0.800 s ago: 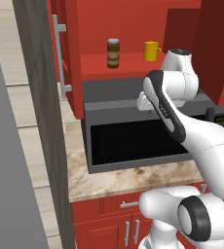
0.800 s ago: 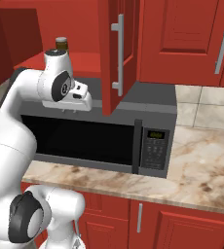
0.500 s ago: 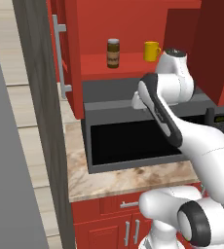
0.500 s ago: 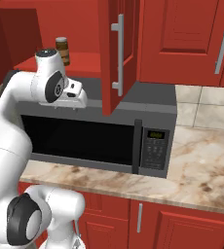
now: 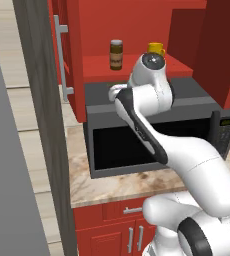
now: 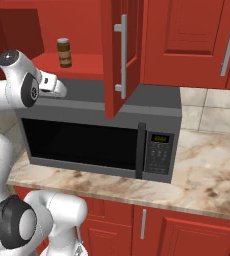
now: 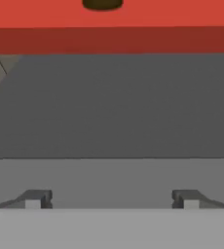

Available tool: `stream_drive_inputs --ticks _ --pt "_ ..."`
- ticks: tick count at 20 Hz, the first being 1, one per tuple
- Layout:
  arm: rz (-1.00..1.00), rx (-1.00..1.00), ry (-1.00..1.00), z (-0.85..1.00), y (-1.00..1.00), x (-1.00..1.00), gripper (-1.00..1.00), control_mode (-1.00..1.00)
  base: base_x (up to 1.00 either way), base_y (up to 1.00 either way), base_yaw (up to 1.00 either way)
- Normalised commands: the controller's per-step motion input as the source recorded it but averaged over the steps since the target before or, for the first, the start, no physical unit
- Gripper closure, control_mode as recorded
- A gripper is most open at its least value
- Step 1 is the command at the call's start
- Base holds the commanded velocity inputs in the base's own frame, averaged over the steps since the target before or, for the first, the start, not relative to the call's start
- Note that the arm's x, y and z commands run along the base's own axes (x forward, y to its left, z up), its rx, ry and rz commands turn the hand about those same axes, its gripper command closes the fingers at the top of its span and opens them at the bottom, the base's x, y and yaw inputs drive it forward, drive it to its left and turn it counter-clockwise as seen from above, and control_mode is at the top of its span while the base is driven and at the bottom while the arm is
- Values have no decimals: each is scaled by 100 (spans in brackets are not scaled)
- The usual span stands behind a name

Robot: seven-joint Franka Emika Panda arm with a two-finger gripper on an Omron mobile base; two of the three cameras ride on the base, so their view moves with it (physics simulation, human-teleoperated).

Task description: Take the cinnamon bottle from the cabinet and place it on the dining table, next to the plate with the cupcake. Then take the chocolate from the dining counter and place it on the cupcake plate.

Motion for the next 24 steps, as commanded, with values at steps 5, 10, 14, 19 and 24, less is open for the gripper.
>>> stream_drive_inputs --ticks 5,10,14,19,24 --pt "-5 0 -1 89 26 37 -100 -100 0 0 0" --pt "0 0 0 61 0 32 -100 -100 0 0 0" --pt "1 0 -4 10 -8 39 -100 -100 0 0 0" --pt "6 0 -15 0 -29 37 -100 -100 0 0 0" --pt "2 0 -13 0 -3 53 -100 -100 0 0 0"
